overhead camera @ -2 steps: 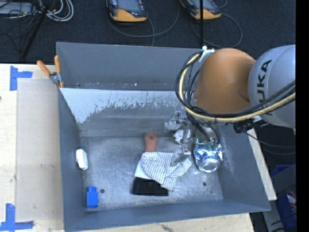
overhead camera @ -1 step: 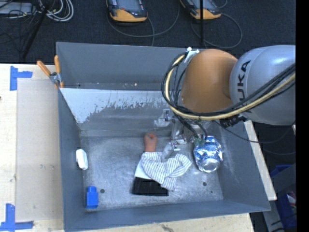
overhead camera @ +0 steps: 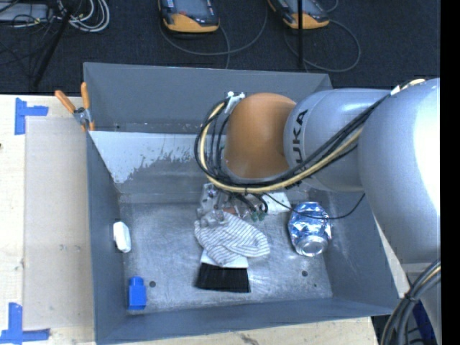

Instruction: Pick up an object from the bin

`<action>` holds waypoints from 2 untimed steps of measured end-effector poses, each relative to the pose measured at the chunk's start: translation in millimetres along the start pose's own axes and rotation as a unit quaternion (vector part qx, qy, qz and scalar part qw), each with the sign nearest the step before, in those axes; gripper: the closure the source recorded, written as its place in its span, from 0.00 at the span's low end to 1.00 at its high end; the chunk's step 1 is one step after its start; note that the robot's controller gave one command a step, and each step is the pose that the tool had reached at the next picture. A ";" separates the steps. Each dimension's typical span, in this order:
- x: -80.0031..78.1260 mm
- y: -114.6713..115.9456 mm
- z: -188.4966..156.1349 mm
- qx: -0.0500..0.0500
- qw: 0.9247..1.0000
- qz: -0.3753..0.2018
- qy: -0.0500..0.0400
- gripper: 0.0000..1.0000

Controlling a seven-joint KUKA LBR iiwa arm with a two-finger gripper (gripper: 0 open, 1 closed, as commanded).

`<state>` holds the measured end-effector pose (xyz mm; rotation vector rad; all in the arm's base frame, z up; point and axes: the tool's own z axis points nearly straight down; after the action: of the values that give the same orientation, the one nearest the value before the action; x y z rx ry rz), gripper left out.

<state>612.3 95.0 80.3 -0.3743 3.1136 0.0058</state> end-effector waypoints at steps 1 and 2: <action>0.0 -0.1 0.0 0.000 1.000 0.000 0.000 1.00; 6.5 -0.2 -44.2 0.001 1.000 0.009 0.005 1.00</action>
Offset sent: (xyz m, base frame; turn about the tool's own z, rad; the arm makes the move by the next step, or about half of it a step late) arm -0.0063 0.0001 0.1297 0.0445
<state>605.8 93.0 124.4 -0.3477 3.1269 0.0017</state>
